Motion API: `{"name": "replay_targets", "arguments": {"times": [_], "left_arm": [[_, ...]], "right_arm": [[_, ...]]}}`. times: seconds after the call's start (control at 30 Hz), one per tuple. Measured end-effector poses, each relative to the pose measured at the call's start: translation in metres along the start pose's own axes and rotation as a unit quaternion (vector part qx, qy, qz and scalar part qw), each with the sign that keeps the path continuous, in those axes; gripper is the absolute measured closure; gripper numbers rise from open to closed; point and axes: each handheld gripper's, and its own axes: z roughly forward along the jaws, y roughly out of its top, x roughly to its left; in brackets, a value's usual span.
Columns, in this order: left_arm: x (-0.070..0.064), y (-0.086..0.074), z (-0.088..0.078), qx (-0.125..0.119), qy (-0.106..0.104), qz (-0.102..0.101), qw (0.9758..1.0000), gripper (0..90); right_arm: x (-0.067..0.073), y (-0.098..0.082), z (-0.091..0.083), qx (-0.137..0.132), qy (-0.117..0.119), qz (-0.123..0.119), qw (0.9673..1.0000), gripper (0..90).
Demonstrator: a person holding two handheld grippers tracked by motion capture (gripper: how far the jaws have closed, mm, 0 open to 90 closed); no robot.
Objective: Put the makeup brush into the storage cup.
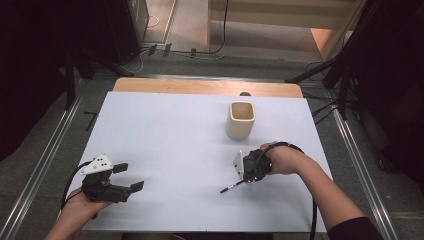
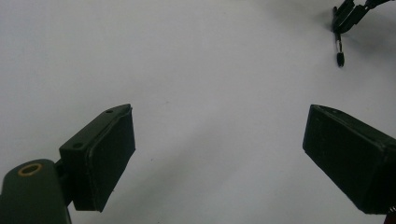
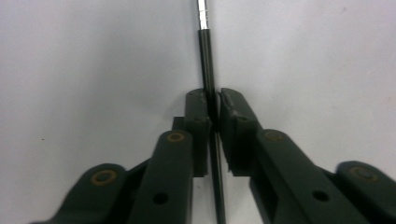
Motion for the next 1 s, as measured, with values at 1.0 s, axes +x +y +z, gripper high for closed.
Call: {"name": "replay_targets", "arguments": {"times": [1.0], "left_arm": [[0.0, 0.001, 0.001, 0.001, -0.003, -0.002, 1.0, 9.5]], "right_arm": [[-0.002, -0.007, -0.019, -0.038, 0.006, 0.047, 0.9982, 85.8]]}}
